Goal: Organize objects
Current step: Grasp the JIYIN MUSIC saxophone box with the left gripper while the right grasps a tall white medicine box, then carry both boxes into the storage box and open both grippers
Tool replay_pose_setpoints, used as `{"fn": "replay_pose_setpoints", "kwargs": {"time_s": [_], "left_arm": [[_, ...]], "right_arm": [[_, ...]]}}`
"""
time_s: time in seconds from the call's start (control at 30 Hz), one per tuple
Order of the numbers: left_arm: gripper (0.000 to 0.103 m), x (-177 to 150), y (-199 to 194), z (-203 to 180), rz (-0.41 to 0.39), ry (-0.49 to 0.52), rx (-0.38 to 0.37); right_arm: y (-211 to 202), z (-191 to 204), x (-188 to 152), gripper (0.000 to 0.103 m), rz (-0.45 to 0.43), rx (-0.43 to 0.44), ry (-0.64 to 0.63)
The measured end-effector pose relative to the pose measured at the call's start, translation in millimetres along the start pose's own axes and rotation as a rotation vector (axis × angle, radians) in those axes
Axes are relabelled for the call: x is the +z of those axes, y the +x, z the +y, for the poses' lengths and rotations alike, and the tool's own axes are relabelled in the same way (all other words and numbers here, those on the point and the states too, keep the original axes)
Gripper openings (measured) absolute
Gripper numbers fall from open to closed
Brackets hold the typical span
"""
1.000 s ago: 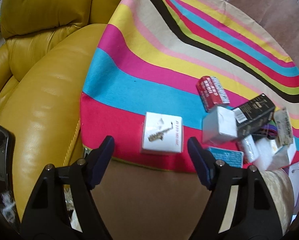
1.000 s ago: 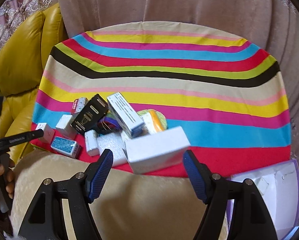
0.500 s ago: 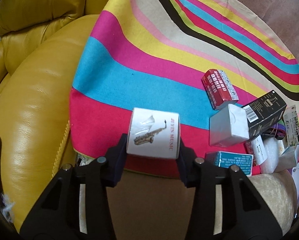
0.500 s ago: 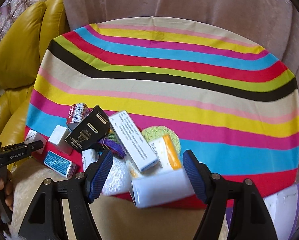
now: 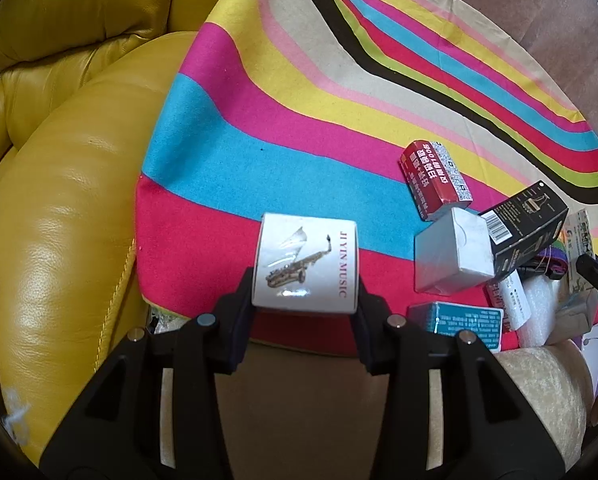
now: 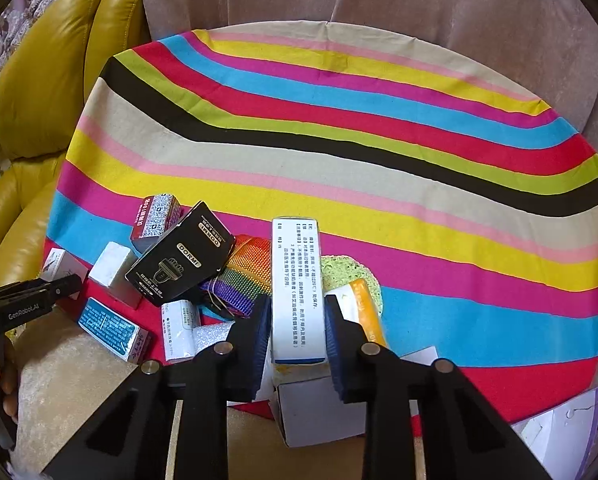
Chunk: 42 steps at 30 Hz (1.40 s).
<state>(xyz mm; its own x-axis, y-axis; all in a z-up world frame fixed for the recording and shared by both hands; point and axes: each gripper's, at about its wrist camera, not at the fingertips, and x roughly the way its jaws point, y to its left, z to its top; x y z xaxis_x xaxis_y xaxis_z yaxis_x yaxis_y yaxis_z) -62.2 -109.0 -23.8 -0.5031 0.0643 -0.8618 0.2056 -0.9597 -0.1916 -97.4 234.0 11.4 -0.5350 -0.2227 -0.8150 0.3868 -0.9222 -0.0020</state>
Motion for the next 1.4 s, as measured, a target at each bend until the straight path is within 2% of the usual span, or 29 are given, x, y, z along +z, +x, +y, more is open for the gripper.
{"fn": "replay_pose_setpoints", "kwargs": {"time_s": [0.23, 0.47, 0.63, 0.9, 1.4], "left_arm": [[0.046, 0, -13, -2, -0.063, 0.01, 0.012], [0.046, -6, -50, -18, -0.206, 0.062, 0.05], [0.046, -10, -68, -38, -0.255, 0.109, 0.022], [0.046, -32, -81, -83, -0.259, 0.184, -0.03], [0.046, -71, -92, -184, -0.207, 0.374, -0.2]], "right_arm": [[-16, 0, -4, 0.027, -0.073, -0.01, 0.023], [-41, -7, -22, 0.027, -0.129, -0.04, 0.049], [-62, -27, -45, 0.027, -0.157, -0.069, 0.105], [-87, -66, -84, 0.027, -0.157, -0.105, 0.226], [-118, -123, -139, 0.027, -0.149, -0.197, 0.373]]}}
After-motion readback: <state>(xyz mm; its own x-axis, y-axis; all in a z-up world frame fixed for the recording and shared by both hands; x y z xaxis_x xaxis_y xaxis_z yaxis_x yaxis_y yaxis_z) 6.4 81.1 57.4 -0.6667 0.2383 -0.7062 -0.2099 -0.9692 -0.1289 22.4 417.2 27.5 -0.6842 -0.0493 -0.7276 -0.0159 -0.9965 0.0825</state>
